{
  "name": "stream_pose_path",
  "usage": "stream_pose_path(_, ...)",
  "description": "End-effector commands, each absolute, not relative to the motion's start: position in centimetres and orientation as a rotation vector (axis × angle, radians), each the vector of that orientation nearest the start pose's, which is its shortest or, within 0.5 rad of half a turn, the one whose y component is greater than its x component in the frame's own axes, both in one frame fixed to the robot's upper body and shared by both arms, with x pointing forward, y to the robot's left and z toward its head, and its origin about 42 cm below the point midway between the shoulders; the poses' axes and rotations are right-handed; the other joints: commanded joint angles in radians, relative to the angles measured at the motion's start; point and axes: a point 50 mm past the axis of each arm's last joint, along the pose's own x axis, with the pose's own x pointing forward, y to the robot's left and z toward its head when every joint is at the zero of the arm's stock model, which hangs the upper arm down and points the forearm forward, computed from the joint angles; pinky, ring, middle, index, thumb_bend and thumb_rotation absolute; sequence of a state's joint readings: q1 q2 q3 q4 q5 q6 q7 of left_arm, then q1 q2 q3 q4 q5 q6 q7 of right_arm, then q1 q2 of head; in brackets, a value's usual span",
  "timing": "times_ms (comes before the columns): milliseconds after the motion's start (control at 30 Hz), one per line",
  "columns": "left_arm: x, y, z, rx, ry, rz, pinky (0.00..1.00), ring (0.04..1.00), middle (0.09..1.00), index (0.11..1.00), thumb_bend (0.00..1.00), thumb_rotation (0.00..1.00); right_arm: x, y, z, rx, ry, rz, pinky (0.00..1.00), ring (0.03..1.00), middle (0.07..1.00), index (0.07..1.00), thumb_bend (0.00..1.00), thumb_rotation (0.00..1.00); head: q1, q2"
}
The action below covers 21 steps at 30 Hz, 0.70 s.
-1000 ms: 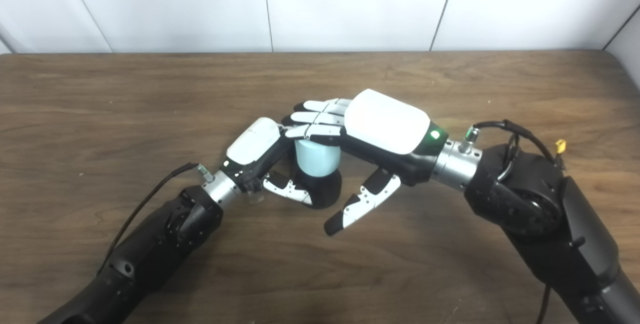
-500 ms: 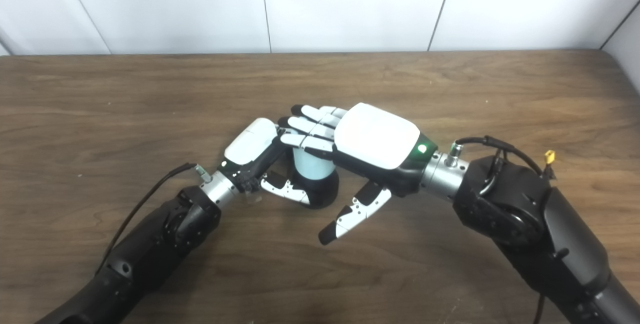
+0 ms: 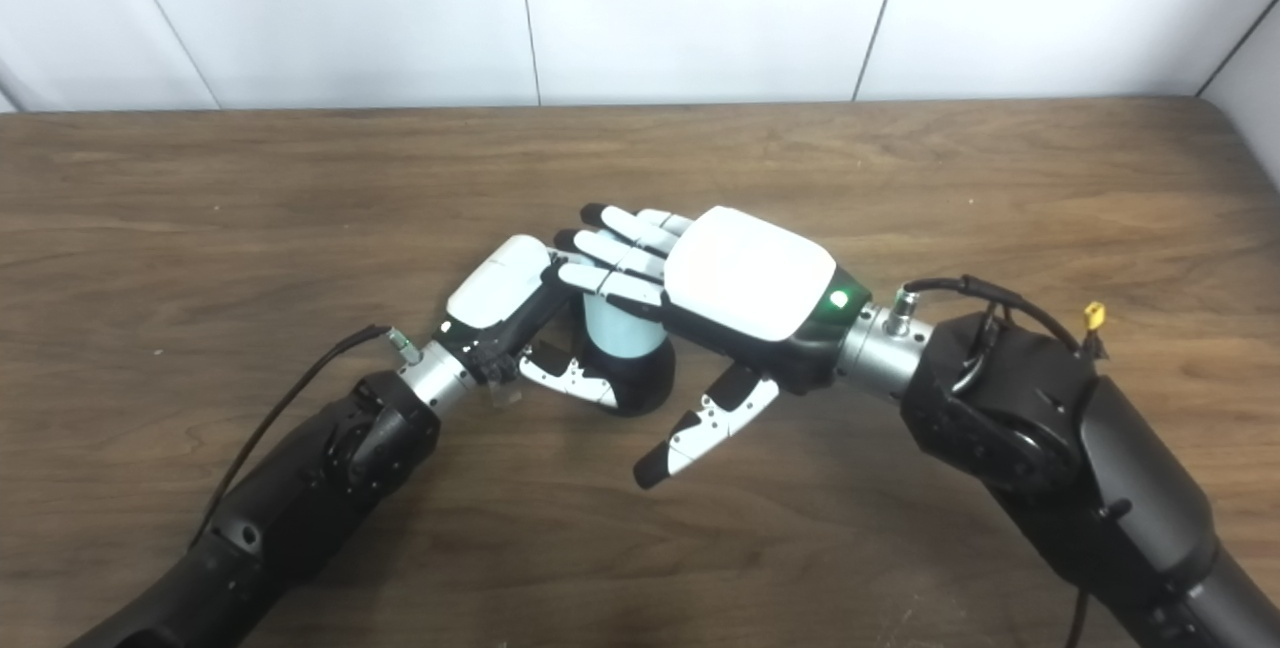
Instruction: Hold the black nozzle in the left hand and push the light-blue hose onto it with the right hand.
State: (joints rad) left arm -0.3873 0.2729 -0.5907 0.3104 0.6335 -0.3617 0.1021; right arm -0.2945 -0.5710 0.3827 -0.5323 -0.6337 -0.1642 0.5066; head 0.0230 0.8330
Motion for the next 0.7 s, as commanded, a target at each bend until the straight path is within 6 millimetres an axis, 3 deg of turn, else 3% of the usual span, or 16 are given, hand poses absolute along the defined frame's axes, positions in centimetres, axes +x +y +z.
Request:
stream_pose_path(0,31.6,16.1,3.7,1.119,-0.164,-0.866,0.43,0.433,0.479,0.525,0.50,0.00,27.6,-20.8,24.6,-1.129,-0.601,0.813,0.87,0.985,0.998,0.992,0.74,0.73,-0.003,-0.001)
stream_pose_path(67,31.6,16.2,3.6,1.120,-0.167,-0.867,0.42,0.430,0.480,0.524,0.50,0.00,28.3,-20.7,26.4,-0.896,-0.623,0.649,0.80,0.981,1.000,0.999,0.71,0.41,-0.006,-0.004)
stream_pose_path(133,31.6,16.2,3.4,1.119,-0.170,-0.867,0.42,0.430,0.482,0.521,0.50,0.00,28.8,-21.0,27.8,-0.709,-0.610,0.495,0.75,0.960,1.000,1.000,0.72,0.26,-0.007,-0.008)
stream_pose_path(200,31.6,16.2,3.4,1.118,-0.173,-0.865,0.42,0.430,0.483,0.519,0.50,0.00,29.4,-21.5,28.4,-0.594,-0.600,0.388,0.69,0.913,1.000,1.000,0.73,0.24,-0.005,-0.012)
stream_pose_path(300,31.6,16.2,3.3,1.112,-0.178,-0.860,0.40,0.427,0.480,0.523,0.50,0.00,30.8,-22.6,28.1,-0.447,-0.610,0.185,0.69,0.844,0.969,1.000,0.78,0.24,-0.005,-0.017)
stream_pose_path(367,31.6,16.2,3.3,1.114,-0.177,-0.860,0.42,0.430,0.479,0.522,0.50,0.00,31.1,-22.6,28.2,-0.415,-0.624,0.059,0.68,0.809,0.941,0.977,0.72,0.15,-0.005,-0.019)
stream_pose_path(467,31.6,16.2,3.2,1.111,-0.171,-0.862,0.42,0.431,0.479,0.521,0.50,0.00,31.1,-22.5,28.3,-0.359,-0.619,-0.034,0.70,0.833,0.951,0.995,0.64,0.08,-0.003,-0.022)
stream_pose_path(667,31.7,16.4,3.2,1.113,-0.174,-0.866,0.41,0.424,0.482,0.525,0.50,0.00,31.2,-23.5,27.4,-0.223,-0.582,-0.063,0.60,0.792,0.953,0.989,0.56,0.05,-0.004,-0.028)
